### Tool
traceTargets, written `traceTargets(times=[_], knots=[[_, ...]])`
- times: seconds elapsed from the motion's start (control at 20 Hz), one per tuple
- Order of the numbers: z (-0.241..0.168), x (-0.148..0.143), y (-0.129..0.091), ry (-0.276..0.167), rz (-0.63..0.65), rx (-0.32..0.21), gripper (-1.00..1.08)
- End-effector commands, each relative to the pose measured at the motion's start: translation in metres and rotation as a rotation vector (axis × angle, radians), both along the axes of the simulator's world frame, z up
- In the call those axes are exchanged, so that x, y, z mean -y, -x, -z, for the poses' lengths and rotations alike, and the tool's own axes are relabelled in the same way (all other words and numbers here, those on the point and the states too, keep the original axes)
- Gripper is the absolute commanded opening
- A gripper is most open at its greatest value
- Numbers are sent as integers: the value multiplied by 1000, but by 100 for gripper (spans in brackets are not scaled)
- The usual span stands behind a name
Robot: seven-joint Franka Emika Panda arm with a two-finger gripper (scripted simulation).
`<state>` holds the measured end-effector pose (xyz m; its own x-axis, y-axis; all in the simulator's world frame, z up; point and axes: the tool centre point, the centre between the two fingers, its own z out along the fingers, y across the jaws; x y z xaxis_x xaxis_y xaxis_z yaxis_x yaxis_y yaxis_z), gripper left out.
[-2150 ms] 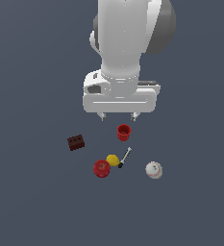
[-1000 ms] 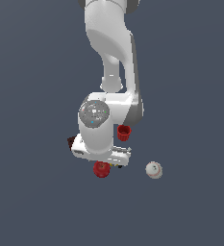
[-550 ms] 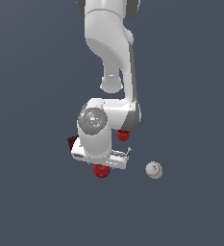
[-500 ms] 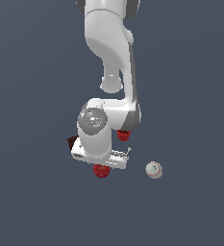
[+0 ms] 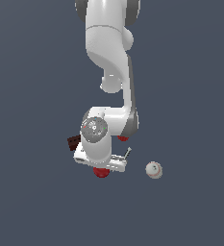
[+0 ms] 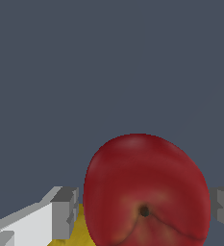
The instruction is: Pick up a designated object from a clutter of objects.
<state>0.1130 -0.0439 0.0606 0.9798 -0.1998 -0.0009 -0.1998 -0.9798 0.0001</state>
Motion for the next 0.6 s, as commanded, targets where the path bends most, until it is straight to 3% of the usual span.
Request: traceTargets(times=[0.0, 0.25, 0.3, 0.55], knots=[[10, 0, 0, 0, 0, 1, 100], [15, 0, -1, 0, 0, 1, 100], [15, 0, -1, 0, 0, 1, -100], [15, 0, -1, 0, 0, 1, -100]])
